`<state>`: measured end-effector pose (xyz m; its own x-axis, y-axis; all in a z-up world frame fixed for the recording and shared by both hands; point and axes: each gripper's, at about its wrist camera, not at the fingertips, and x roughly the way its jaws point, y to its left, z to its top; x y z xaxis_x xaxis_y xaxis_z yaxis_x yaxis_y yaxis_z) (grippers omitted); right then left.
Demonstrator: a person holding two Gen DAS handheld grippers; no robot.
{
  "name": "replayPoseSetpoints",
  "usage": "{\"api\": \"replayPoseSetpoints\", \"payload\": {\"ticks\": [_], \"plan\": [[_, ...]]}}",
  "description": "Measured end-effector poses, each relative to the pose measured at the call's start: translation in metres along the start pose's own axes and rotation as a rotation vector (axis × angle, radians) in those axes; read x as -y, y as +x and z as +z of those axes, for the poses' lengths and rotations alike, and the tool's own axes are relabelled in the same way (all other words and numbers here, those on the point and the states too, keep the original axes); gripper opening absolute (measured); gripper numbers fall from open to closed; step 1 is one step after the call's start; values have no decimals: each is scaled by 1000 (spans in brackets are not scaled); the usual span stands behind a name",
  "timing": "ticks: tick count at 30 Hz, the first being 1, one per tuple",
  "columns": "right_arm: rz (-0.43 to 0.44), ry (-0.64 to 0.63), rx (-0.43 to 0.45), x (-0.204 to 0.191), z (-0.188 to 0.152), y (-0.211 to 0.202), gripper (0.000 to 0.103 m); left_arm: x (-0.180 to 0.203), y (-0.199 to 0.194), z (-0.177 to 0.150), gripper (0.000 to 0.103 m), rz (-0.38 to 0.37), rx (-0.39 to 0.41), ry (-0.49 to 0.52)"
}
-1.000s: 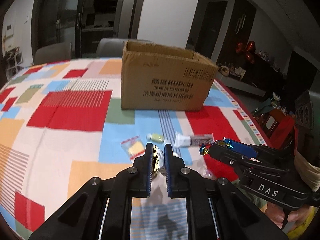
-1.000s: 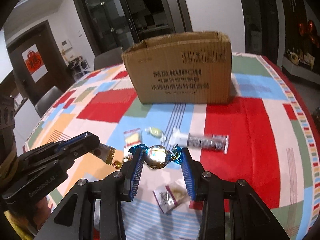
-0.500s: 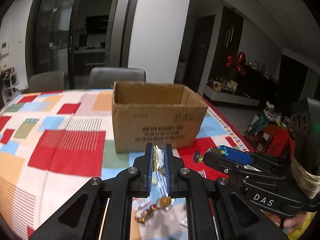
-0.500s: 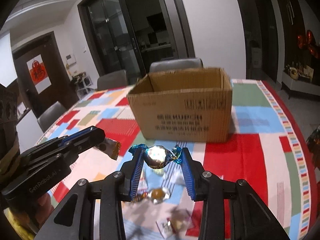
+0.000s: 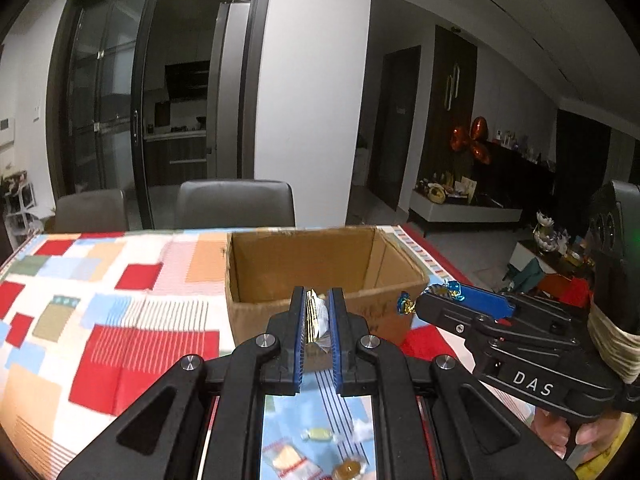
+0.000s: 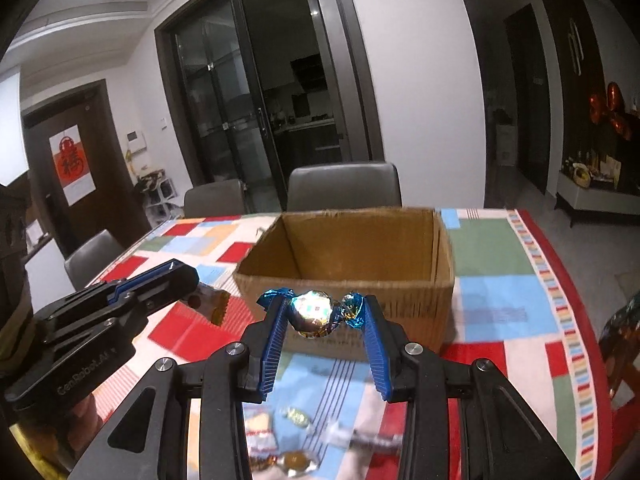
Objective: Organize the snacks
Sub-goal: 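Lift and carry the brown packet and blue candy over the box with both tools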
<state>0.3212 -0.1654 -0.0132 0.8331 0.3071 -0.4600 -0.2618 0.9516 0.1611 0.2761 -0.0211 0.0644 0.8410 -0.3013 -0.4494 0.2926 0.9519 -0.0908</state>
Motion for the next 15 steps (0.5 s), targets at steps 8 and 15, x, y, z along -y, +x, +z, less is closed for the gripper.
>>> {"api": "replayPoseSetpoints", "payload": {"ticks": [8, 15], "plan": [[-13, -12, 9, 8, 33, 26, 39, -5, 26, 33, 12, 4, 12, 36], [-21, 0, -52, 21, 54, 55, 39, -8, 59, 53, 12, -9, -34, 42]]}}
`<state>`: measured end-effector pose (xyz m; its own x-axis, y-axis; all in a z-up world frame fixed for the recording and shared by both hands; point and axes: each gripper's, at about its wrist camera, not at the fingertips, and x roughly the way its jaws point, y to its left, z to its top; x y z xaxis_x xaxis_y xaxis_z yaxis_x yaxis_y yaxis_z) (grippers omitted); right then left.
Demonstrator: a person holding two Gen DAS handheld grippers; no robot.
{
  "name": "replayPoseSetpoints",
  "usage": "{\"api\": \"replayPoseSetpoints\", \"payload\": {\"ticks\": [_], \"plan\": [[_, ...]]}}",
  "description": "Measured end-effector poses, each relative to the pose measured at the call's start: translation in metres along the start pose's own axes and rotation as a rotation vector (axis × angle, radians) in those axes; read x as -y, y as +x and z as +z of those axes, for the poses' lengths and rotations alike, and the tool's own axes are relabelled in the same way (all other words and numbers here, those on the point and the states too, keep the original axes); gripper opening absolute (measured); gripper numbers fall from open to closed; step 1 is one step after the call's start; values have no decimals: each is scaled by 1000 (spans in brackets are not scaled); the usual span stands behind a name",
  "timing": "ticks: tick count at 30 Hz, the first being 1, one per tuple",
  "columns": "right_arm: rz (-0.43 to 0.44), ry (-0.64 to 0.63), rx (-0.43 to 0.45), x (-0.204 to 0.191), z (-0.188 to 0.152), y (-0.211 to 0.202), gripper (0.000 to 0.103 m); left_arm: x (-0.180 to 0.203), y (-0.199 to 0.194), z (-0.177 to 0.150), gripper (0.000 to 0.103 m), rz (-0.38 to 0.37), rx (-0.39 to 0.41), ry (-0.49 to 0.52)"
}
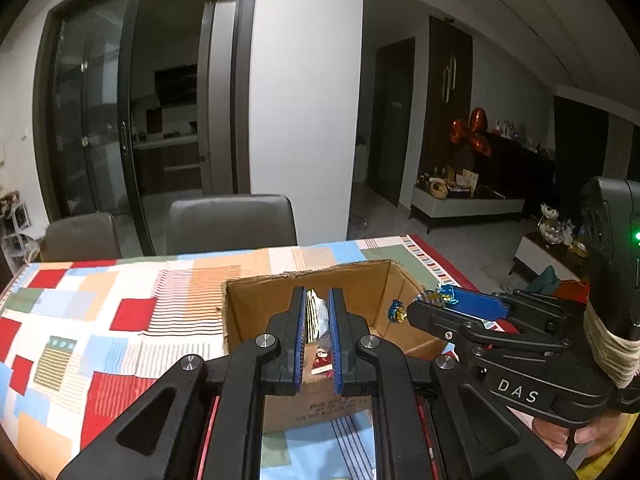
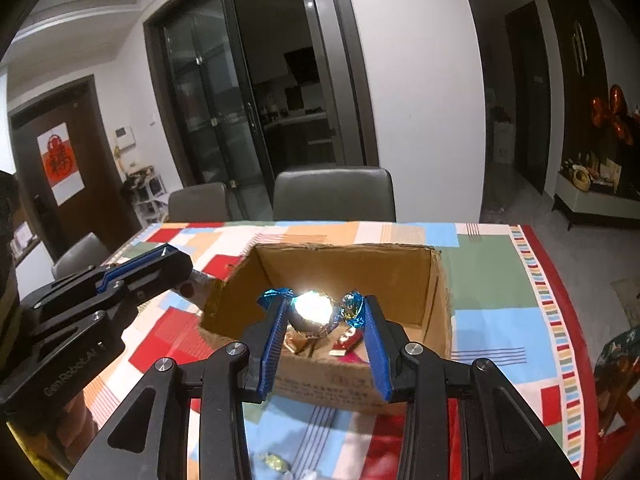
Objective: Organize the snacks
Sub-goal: 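Lift and carry the brown packet and blue candy over the box with both tools, then open both tools to drop the brown packet and blue candy into the box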
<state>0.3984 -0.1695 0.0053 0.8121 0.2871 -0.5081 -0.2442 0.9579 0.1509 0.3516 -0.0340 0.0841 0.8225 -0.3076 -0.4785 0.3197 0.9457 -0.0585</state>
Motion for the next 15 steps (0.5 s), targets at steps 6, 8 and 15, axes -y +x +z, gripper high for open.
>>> {"api": "replayPoseSetpoints", "payload": {"ticks": [6, 8, 15], "plan": [[-35, -34, -49, 3, 13, 18, 39, -11, 30, 8, 12, -25, -71, -41], [-44, -35, -68, 5, 15, 25, 39, -13, 40, 11, 17, -14, -95, -56], [-89, -28, -129, 12, 9, 36, 49, -15, 34, 8, 44, 36, -92, -35]]}}
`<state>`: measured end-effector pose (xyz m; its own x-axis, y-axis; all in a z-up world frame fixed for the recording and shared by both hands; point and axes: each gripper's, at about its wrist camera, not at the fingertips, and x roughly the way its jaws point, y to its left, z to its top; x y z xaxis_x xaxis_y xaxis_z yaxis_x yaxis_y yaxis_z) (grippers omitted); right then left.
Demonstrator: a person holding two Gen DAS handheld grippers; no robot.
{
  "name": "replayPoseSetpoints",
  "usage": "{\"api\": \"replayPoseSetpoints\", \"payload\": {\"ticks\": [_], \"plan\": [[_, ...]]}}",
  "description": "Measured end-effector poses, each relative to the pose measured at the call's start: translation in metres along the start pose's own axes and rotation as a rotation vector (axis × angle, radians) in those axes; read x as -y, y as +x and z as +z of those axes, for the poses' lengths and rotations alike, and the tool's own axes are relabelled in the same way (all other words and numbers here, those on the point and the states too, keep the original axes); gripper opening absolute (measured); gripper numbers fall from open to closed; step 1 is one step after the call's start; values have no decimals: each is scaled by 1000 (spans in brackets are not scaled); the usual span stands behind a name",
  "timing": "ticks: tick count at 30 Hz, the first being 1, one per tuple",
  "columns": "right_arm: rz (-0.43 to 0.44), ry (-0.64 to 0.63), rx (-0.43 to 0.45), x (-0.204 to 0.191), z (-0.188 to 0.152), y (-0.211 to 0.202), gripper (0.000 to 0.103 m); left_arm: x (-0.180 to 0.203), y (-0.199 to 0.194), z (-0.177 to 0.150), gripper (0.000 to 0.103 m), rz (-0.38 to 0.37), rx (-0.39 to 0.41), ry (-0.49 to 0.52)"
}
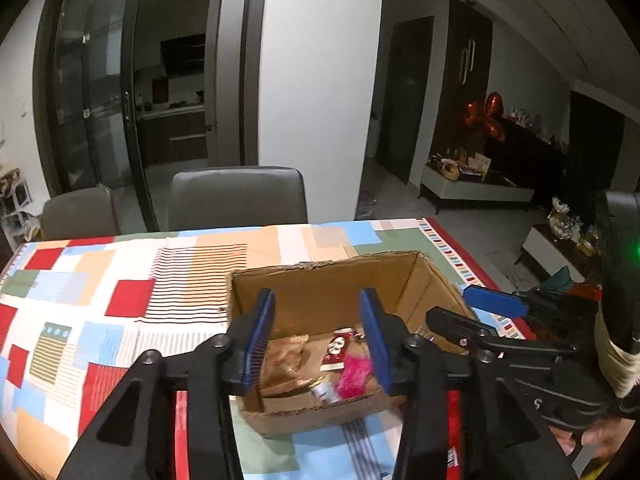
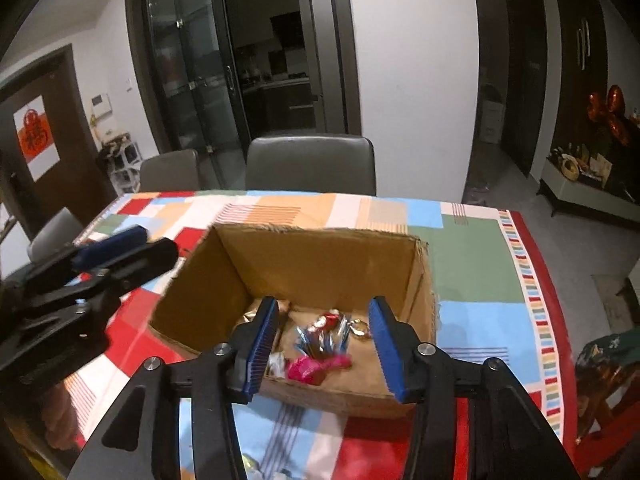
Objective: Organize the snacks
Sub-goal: 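Open both tools to drop the brown packet and blue candy into the box, then move both tools back over the remaining snacks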
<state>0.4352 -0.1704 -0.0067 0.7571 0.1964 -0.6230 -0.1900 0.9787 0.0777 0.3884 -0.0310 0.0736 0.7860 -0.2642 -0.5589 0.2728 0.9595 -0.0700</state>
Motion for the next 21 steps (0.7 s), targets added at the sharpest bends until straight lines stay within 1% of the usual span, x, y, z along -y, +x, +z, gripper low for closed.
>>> {"api": "replayPoseSetpoints", "payload": {"ticks": [5, 10, 13, 15, 16, 17, 21], "plan": [[-15, -8, 41, -3, -15, -17, 49, 1, -22, -14, 51, 20, 27, 20], [3, -17, 68, -9, -32, -37, 49, 5, -50, -30, 51, 41, 68, 32], [14, -23, 84, -14, -40, -51, 49, 9, -69, -39, 51, 26, 95, 39], [23, -26, 98, -18, -47, -61, 49, 12, -80, -45, 54, 28, 108, 50], [28, -28, 105, -19, -51, -68, 49, 13, -85, -49, 58, 29, 114, 57], [30, -27, 110, -21, -53, -71, 49, 14, -92, -53, 59, 34, 121, 64], [40, -13, 122, -26, -67, -89, 49, 19, -110, -69, 62, 46, 138, 77]]}}
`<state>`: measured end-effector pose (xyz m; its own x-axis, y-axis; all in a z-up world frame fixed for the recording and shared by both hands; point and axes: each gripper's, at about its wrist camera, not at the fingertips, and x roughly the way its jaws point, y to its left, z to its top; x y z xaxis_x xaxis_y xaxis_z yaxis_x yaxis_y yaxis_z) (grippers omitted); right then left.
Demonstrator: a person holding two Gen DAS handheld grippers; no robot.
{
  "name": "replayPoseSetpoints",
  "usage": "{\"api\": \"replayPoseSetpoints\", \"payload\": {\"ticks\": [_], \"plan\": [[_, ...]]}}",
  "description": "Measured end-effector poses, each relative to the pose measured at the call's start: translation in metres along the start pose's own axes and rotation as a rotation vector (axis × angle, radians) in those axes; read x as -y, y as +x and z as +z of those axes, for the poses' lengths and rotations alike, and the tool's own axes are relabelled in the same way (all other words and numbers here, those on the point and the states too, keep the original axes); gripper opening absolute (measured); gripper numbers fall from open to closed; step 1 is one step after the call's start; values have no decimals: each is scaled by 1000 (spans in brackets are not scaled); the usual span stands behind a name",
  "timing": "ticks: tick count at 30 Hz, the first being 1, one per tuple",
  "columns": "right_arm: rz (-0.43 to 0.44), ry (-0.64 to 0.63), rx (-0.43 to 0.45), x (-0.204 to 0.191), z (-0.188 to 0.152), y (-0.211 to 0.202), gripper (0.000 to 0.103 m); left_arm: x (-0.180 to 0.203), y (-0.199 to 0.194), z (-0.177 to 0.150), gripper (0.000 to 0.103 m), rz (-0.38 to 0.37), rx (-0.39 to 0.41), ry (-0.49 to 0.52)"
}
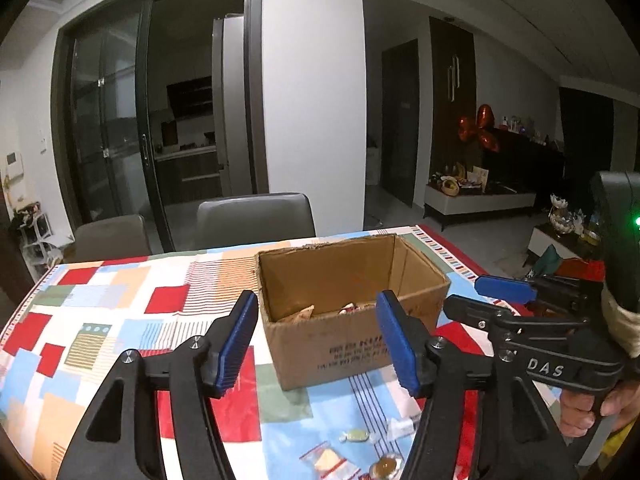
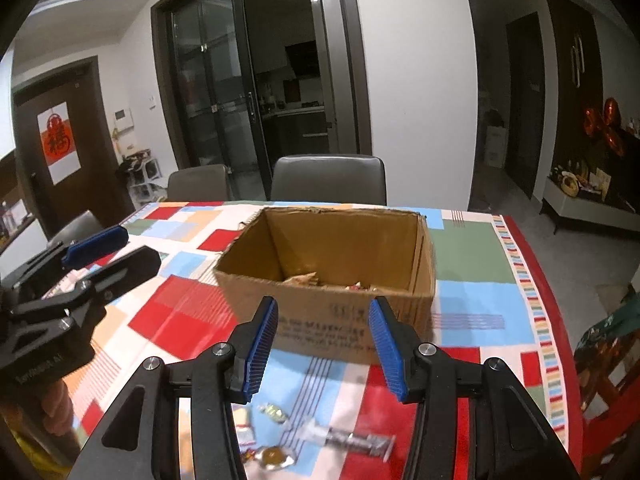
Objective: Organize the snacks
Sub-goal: 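Move both tools back over the remaining snacks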
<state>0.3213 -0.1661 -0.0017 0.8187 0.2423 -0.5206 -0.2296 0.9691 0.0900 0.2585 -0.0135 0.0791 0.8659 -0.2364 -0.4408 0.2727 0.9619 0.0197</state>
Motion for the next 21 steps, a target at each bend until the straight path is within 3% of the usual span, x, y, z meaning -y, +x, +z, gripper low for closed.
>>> {"api": "replayPoseSetpoints", "payload": {"ticks": [12, 15, 21], "plan": [[3, 28, -1, -17, -45, -37, 49, 6, -39, -41, 64, 2, 4, 19], [2, 28, -10, -19, -58, -41, 58, 10, -45, -50, 64, 4, -11, 23], [6, 26, -36, -24, -83, -45, 61, 13, -52, -78, 64, -4, -51, 12]]}}
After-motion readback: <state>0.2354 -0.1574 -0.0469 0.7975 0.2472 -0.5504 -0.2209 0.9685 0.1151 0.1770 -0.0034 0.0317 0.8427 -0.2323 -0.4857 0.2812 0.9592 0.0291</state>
